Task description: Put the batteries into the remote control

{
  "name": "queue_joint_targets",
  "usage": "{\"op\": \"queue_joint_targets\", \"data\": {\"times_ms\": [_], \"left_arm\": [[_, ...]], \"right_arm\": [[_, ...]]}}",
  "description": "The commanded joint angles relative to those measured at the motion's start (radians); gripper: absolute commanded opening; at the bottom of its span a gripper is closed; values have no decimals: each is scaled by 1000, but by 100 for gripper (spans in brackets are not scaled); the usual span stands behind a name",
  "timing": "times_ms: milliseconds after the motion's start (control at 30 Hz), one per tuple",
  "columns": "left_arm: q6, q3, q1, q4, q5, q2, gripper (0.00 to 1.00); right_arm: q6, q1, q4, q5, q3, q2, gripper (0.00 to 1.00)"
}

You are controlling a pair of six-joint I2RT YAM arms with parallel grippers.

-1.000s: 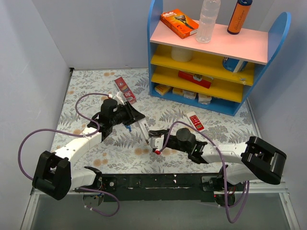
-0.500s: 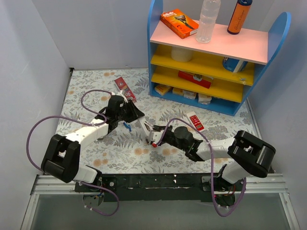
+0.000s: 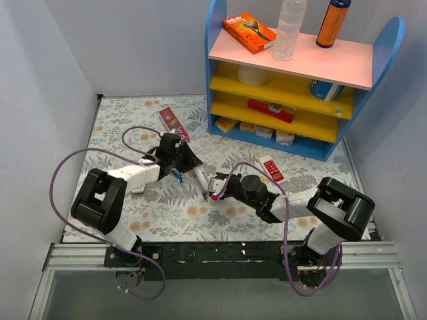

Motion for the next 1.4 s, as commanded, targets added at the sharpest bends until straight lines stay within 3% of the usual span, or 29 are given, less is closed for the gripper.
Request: {"op": "queue_joint_targets", "data": {"times_ms": [0, 133, 233, 300, 367, 500, 633, 767, 967, 1200, 1367], "left_arm": [[-15, 39, 14, 40, -40, -2, 0], [5, 36, 20, 29, -41, -53, 0], [37, 25, 30, 26, -20, -100, 0], [63, 11, 33, 26, -1, -161, 0], [89, -5, 37, 28, 34, -204, 0], [139, -82, 48, 51, 114, -370, 0], [174, -174, 59, 81, 196, -523, 0], [201, -274, 63, 95, 249, -694, 0], [280, -298, 73, 17, 293, -898, 0], [358, -271, 71, -106, 247, -975, 0], [361, -277, 73, -104, 203, -984, 0]], "right_arm": [[42, -8, 72, 34, -7, 7, 23], [118, -8, 63, 71, -20, -30, 23], [235, -12, -64, 82, 10, -93, 25], [295, -20, -212, 66, 35, -149, 34], [391, -31, -317, 30, 73, -200, 37], [493, -54, -559, -55, 151, -248, 56], [510, -69, -815, -186, 242, -246, 56], [505, -80, -920, -224, 298, -220, 55], [447, -78, -1025, -273, 391, -128, 50], [387, -78, -1097, -300, 496, 1, 50], [332, -80, -1184, -323, 588, 103, 49]]}}
